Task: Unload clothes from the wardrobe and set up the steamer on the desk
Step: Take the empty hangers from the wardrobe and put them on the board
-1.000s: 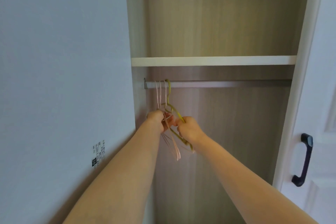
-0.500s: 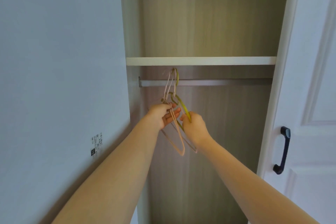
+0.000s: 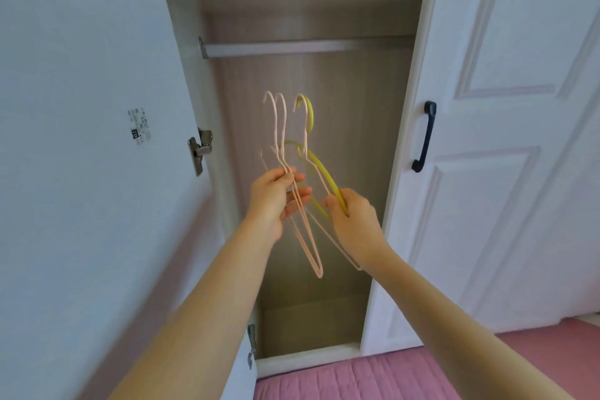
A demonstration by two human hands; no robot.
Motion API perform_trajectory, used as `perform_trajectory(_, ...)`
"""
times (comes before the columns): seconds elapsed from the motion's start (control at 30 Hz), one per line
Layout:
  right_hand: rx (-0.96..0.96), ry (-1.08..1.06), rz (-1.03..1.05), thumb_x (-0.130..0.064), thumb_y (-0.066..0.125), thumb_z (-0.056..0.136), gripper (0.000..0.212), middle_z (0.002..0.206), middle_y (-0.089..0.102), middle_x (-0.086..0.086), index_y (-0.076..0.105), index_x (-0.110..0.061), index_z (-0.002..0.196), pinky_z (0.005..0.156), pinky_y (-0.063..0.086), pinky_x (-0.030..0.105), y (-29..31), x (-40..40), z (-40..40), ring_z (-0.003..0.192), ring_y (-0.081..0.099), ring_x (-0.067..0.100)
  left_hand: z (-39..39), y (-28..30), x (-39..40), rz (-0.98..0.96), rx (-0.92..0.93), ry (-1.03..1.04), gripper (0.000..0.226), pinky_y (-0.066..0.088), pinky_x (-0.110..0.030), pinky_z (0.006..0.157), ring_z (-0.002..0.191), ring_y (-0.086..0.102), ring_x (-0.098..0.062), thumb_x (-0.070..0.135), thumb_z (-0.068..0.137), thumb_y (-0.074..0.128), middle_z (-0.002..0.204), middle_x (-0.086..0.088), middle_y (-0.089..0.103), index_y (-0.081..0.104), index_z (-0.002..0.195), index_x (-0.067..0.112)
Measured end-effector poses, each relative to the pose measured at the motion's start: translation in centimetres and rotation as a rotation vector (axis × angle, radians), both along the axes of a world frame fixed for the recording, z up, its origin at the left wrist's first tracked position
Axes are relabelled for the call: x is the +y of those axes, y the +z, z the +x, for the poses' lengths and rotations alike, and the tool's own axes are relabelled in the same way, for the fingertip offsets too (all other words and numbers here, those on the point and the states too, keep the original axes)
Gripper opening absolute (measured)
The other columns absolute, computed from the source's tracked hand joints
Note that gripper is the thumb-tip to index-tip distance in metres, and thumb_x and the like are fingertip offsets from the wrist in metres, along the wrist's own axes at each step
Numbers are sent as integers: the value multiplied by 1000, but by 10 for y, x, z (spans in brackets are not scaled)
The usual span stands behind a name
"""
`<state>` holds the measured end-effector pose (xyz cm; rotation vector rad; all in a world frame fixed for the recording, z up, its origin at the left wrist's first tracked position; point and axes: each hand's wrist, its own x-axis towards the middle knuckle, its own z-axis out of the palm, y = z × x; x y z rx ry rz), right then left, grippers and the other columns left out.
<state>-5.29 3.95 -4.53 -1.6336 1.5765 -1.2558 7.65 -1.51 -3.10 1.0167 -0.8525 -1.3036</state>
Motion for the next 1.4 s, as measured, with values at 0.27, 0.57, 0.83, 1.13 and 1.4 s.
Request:
perform_trajectory(0.27, -27, 21, 130, -23, 42, 99, 24, 63, 52, -4, 60, -12, 88, 53, 41, 21, -74, 81, -16, 56, 47, 11, -10, -77, 105, 140, -15, 1, 17, 56, -32, 65, 69, 64, -18, 9, 98, 48, 86, -6, 66, 62, 107, 9)
perform_trajectory(0.57, -111, -7, 262, -19, 42, 98, 25, 67, 52, -1, 61, -7, 87, 62, 54, 25, -127, 172, -12, 63, 52, 13, -6, -137, 193, 251, -17, -62, 18, 54, -31, 61, 67, 62, -17, 7, 98, 47, 81, -6, 67, 63, 106, 8)
perform_trajectory(0.83, -219, -136, 274, -16, 46, 97, 24, 58, 46, -4, 62, 1, 89, 62, 58, 28, -146, 259, 32, 52, 45, 8, 37, -163, 271, 329, -60, -181, 17, 55, -31, 66, 72, 62, -18, 10, 98, 48, 86, -7, 67, 63, 104, 11)
perform_trajectory(1.13, -346, -325, 277, -11, 45, 97, 23, 59, 46, 1, 63, -5, 85, 55, 50, 21, -172, 369, 104, 52, 45, 12, 95, -181, 358, 248, -175, -422, 14, 55, -33, 71, 71, 63, -19, 7, 98, 46, 83, -10, 63, 59, 104, 5)
perform_trajectory(1.4, -276, -469, 270, -10, 47, 96, 22, 59, 50, -3, 63, -10, 82, 55, 50, 20, -171, 439, 136, 55, 50, 10, 126, -185, 420, 275, -202, -534, 14, 57, -30, 72, 73, 66, -18, 7, 98, 46, 86, -10, 67, 57, 104, 1)
